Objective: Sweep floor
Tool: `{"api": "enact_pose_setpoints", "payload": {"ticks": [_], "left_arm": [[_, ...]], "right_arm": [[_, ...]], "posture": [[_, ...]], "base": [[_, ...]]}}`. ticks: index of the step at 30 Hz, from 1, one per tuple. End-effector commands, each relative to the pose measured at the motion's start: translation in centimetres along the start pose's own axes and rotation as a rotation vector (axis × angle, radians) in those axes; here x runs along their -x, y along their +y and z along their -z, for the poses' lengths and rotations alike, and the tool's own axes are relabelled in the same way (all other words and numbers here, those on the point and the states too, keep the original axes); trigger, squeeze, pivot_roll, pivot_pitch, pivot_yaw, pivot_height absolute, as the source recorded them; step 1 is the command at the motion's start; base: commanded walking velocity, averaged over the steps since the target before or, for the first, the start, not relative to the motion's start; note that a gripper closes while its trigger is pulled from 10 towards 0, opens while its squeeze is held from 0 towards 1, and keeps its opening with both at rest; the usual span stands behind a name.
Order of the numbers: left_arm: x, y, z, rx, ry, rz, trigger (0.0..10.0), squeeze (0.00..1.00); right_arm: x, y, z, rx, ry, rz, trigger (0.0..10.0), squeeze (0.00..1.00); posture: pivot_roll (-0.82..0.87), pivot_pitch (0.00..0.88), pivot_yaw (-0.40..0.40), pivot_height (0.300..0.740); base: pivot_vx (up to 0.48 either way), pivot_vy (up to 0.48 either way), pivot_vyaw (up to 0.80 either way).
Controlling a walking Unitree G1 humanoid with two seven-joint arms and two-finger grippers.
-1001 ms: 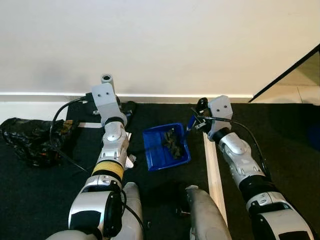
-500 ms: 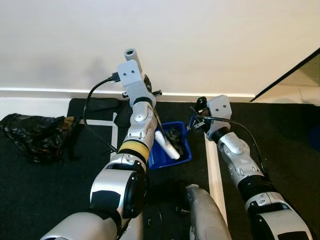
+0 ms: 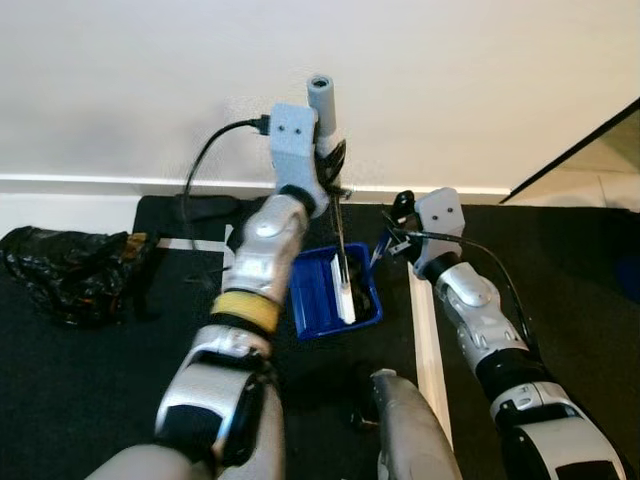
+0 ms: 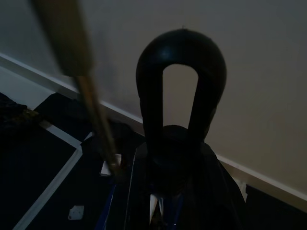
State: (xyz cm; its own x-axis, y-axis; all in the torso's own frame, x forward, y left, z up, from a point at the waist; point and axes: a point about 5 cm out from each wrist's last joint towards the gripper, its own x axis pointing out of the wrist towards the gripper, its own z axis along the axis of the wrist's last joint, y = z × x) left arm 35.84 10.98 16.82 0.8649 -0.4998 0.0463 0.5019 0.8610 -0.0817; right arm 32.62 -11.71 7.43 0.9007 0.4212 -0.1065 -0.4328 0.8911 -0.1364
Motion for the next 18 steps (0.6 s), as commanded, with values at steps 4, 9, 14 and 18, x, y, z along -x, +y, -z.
{"api": "enact_pose_setpoints", "payload": {"ticks": [4,9,14,18], "left_arm": [[2.3,2.1,-2.0,-0.088,0.011,0.098,10.0,0.0],[4.2,5.6,-3.8,-0.251,0.024,0.018,10.0,0.0],[6.3,8.8,-5.3,-0.415,0.085,-0.067,10.0,0.0],[7.6,9.9,-5.2,-0.492,0.171,-0.086,10.0,0.0]], "right_arm": [[4.6,2.3,9.4,-0.111,0.465,-0.056,10.0,0.0],[4.4,2.4,9.3,-0.109,0.465,-0.061,10.0,0.0],[4.5,2.5,9.3,-0.108,0.468,-0.067,10.0,0.0],[4.6,2.4,9.5,-0.107,0.472,-0.067,10.0,0.0]], "posture": [[0.04,0.313,-0.136,0.74],[0.04,0.314,-0.141,0.74],[0.04,0.316,-0.144,0.74],[0.03,0.32,-0.142,0.74]], "base": [[0.0,0.0,0.0],[0.0,0.0,0.0],[0.0,0.0,0.0],[0.0,0.0,0.0]]}}
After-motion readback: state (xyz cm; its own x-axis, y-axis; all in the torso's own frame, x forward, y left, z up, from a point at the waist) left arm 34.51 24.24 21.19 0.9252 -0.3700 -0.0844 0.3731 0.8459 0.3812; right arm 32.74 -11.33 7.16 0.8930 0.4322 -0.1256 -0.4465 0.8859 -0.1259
